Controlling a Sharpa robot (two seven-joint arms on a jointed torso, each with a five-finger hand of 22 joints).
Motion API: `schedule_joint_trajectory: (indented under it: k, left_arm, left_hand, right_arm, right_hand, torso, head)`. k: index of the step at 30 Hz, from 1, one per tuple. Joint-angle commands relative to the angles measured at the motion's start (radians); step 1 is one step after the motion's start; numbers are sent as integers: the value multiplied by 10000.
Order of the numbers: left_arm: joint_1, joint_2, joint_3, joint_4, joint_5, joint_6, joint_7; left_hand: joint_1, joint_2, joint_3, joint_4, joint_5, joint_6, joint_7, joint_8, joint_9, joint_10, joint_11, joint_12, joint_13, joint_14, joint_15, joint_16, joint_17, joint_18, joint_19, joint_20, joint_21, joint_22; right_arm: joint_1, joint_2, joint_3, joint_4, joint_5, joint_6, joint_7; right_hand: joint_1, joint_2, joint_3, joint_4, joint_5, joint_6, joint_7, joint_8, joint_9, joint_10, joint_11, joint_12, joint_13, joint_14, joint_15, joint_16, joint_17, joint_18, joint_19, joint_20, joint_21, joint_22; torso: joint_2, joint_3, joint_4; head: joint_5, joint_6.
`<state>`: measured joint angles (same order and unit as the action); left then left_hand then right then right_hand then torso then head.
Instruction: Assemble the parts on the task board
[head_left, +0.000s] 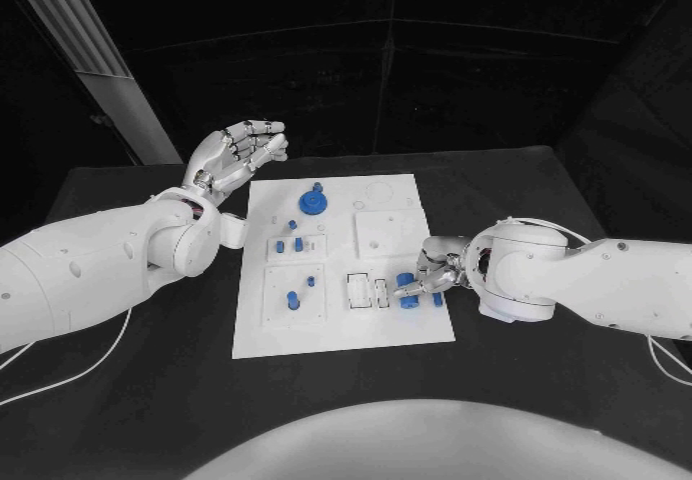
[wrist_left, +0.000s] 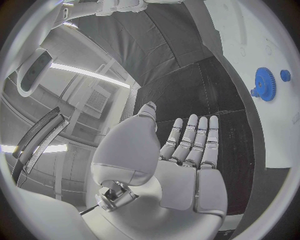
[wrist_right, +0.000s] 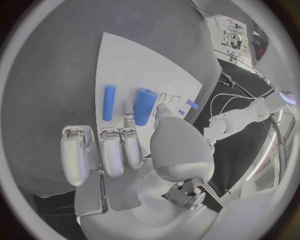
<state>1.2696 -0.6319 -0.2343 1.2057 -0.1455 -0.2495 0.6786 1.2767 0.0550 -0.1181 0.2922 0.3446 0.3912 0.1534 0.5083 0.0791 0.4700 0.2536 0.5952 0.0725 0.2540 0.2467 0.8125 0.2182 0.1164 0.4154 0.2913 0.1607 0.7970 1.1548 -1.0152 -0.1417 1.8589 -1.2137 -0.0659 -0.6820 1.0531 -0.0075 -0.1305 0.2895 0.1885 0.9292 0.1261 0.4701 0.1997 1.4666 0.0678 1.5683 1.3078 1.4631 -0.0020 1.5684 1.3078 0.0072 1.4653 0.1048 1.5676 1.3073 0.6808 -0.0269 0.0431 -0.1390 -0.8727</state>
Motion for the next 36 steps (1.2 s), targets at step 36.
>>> schedule_joint_trajectory:
  k: [36]
  left_arm:
    - [12,-115,7,66,31,165,1441]
  left_hand:
    - [37,108,-88,-1,51,-90,1387,71,-15,-79,-1,44,-18,-81,-14,68,-23,-163,40,-16,-58,-19]
  right_arm:
    - [-240,-110,-7,183,1624,-2214,2111]
  right_hand:
    - [3808,1055,2420,-2157,914,-82,103,-908,-365,1042,41,25,2630,1076,127,24,2630,-72,1055,105,32,2635]
  torso:
    - [3,-4,-11]
  head:
    - [125,1]
